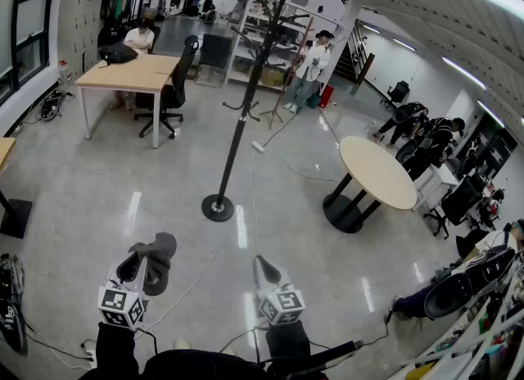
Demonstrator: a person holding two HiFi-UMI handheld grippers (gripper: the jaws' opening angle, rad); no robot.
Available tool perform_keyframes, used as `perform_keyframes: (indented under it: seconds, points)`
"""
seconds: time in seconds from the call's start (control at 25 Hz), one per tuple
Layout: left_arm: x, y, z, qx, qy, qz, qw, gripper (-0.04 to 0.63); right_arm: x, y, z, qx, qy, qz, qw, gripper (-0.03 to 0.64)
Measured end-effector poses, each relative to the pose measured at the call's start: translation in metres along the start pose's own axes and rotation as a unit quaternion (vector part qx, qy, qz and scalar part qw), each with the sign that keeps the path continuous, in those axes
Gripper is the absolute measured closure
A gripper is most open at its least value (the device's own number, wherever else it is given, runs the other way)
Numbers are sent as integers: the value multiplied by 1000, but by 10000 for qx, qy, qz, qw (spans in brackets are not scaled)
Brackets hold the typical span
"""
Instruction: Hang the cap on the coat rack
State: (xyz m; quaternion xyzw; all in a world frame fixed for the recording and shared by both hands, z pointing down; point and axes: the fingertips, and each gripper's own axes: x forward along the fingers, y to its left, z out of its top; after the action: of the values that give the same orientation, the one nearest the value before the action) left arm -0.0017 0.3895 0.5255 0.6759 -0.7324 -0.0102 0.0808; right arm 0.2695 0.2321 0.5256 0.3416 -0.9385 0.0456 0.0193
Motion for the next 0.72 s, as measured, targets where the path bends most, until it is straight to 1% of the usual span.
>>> perform_keyframes:
  seconds: [0.12, 0.28, 0.44, 0.72]
  points:
    - [0, -2, 1, 8, 0, -2, 10000, 517, -1, 7, 7, -29, -96, 90, 9999, 614]
    - [-1, 2, 5, 35, -7, -39, 10000, 517, 1, 12, 8, 69, -175, 57, 9998, 615]
    - [-4, 14, 4, 23, -2, -89, 10000, 517, 9, 22, 6, 81, -165, 42, 9998, 614]
    - [-7, 22, -2, 4, 56, -241, 9997, 517, 12, 39, -2, 114, -62, 2, 9999, 615]
